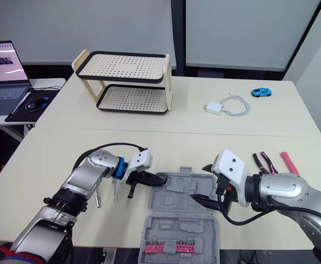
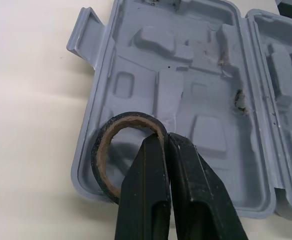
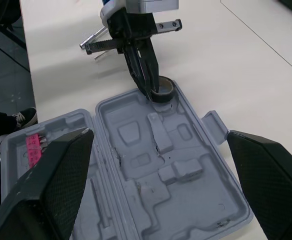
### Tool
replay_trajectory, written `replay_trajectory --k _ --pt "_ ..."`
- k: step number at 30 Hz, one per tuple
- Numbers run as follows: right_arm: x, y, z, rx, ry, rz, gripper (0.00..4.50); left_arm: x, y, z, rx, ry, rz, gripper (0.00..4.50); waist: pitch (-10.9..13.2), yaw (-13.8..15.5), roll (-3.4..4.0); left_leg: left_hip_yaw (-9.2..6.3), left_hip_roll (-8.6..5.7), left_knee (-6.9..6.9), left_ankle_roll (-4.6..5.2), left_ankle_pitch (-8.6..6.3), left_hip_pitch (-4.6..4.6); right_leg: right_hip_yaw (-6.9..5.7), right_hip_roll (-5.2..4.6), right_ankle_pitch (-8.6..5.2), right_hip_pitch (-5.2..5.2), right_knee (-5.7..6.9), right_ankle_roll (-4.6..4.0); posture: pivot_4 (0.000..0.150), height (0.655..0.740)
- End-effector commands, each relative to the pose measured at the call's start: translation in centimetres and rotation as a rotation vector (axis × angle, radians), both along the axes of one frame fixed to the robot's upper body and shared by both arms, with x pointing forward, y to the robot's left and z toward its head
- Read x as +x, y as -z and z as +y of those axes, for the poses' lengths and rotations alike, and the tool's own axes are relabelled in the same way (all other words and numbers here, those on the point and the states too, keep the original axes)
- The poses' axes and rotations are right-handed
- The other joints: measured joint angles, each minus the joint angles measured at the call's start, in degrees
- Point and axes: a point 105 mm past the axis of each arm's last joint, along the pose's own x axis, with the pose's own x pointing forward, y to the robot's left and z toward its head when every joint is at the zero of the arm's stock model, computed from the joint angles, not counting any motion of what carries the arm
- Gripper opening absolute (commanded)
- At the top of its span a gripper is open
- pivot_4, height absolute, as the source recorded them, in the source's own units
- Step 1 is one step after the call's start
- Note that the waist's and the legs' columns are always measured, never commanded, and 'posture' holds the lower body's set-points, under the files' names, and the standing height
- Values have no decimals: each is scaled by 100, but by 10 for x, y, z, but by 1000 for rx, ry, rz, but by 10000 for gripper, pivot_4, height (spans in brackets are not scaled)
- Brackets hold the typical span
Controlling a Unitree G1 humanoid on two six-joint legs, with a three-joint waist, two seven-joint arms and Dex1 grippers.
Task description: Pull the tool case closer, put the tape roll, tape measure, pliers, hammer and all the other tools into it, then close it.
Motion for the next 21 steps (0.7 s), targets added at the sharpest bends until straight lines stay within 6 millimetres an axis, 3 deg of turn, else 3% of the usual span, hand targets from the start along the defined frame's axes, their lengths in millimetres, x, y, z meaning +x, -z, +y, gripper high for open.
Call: replay_trajectory --k 1,21 --pt "-3 -8 5 8 -22 -36 45000 4 -4 -7 -5 15 -32 350 0 -3 0 -1 0 0 0 0 0 0 0 0 0 0 0 1500 7350" --pt "-1 -10 4 3 -2 -40 45000 1 0 -9 11 25 -16 350 0 -3 0 -2 0 -1 0 0 -1 -1 0 0 0 -2 0 1500 7350"
